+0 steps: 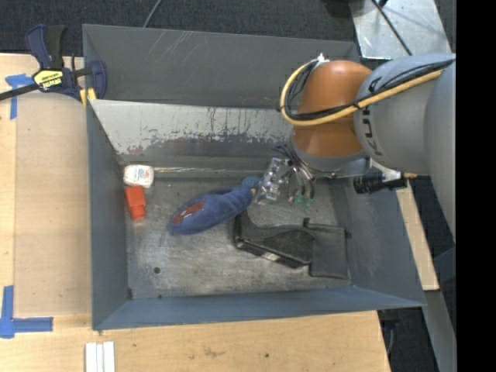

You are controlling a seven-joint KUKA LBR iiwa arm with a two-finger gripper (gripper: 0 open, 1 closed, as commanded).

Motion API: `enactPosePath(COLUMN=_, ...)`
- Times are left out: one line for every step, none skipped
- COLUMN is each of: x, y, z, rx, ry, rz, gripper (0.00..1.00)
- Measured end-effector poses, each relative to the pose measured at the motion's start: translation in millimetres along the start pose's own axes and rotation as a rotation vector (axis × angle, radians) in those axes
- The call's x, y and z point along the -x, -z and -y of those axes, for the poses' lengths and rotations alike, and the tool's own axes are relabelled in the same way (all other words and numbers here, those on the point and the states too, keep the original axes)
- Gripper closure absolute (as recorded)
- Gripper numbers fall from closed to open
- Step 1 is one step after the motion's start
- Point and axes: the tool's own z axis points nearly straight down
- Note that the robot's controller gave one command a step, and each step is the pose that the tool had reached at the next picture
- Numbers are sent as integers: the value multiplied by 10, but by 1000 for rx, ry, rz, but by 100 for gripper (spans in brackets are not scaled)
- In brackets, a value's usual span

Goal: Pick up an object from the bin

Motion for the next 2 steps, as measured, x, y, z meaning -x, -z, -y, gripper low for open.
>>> enactPosePath(x=-14, y=-19, z=-8, rx=1, ry=1, rz=-4, gripper=0)
enactPosePath(x=-23, y=-29, z=-7, rx=0, ry=2, rz=-7, gripper=100)
